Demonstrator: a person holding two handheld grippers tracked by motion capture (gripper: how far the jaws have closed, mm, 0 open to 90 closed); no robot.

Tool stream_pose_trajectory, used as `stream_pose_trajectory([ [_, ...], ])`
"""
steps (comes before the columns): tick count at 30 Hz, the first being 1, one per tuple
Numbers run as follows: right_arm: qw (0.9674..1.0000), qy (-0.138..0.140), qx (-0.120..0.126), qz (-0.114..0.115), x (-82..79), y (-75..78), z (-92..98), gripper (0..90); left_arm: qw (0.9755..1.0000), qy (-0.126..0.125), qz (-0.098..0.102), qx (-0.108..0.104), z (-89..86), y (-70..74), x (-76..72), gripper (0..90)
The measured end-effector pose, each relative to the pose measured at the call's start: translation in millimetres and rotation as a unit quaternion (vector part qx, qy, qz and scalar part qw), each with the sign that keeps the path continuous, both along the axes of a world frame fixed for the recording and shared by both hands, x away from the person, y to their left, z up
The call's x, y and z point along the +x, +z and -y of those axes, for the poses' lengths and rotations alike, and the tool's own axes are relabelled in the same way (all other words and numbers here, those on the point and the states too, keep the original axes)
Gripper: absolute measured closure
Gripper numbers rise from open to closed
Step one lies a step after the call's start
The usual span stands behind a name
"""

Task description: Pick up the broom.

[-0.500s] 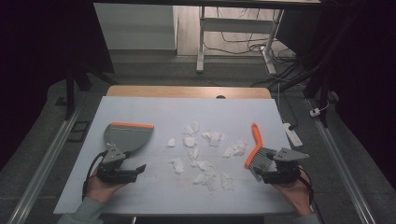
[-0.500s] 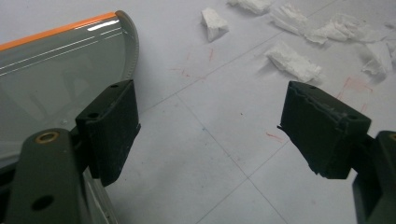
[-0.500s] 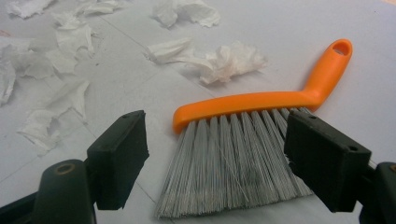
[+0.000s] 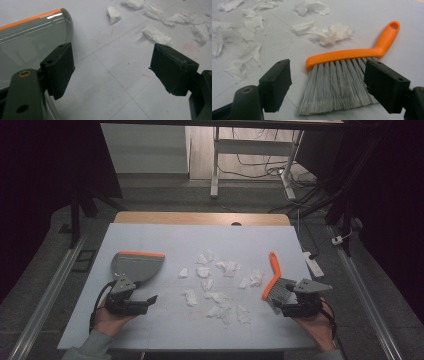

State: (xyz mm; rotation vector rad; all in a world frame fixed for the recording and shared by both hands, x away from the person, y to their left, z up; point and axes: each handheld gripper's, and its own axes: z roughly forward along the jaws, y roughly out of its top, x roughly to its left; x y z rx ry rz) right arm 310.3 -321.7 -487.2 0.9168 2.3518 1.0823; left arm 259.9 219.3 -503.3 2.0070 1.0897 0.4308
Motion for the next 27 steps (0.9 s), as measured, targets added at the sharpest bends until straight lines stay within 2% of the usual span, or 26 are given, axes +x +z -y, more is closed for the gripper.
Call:
stream_pose_trajectory([
  [13, 1.0000, 0.001, -0.003, 0.000, -2.3, 2.8, -1.2, 22.8, 1.0000, 0.001, 0.005, 0.002, 1.1, 1.0, 3.2, 20.2],
  [18, 1.0000, 0.004, 0.001, -0.009, 0.7, 4.7, -4.5, 22.8, 1.0000, 0.002, 0.001, 0.005, 1.4, 1.4, 4.0, 20.1],
  [24, 0.9995, -0.016, 0.013, -0.026, 7.6, 16.8, -10.9, 24.7, 1.0000, -0.002, -0.004, -0.001, 0.2, 1.7, 4.2, 19.7],
  [27, 0.9989, -0.030, -0.008, -0.034, 16.4, 24.8, -16.1, 25.0, 1.0000, -0.003, -0.005, 0.001, -0.8, 0.3, 1.9, 19.7],
])
